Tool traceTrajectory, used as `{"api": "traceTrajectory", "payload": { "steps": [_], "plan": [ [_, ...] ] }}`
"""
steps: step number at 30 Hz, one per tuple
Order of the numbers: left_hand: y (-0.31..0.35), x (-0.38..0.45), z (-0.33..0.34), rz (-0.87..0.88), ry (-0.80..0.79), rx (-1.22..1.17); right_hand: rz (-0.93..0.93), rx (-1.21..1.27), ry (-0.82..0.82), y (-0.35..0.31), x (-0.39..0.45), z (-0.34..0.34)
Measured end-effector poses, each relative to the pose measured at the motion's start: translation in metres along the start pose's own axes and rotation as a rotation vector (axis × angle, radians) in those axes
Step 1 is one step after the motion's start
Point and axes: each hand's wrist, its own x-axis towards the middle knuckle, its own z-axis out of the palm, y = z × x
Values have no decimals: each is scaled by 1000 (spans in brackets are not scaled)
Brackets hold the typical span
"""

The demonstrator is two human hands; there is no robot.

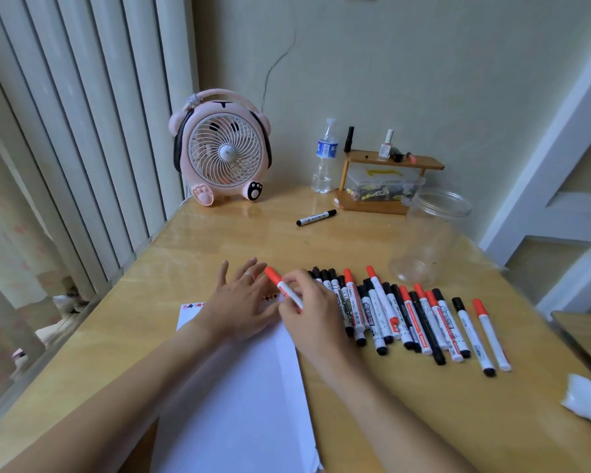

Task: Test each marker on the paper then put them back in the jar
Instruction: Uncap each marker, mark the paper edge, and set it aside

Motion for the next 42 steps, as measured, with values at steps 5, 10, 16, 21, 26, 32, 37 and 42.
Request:
{"api": "traceTrajectory", "payload": {
  "steps": [5,10,16,21,26,32,37,42],
  "plan": [
    [43,-20,6,213,229,-126,-14,5,178,19,-26,-70],
    [156,-26,3,585,131,-367,37,-75,261,40,-49,-152],
    [262,-18,41,799,-7,-296,92,-172,393,59,-102,-246],
    [294,-15,61,648,-43,-213,218,-242,548,84,-160,-320],
    [296,-15,62,705,-13,-223,391,-319,667,148,-201,-367],
    [296,-13,60,714,-43,-183,738,-243,661,255,-248,-371],
    [297,-11,58,695,-124,-113,1090,-153,420,348,-284,-300],
    [298,-13,55,687,-137,-113,1267,-109,300,412,-307,-232]
  ]
}}
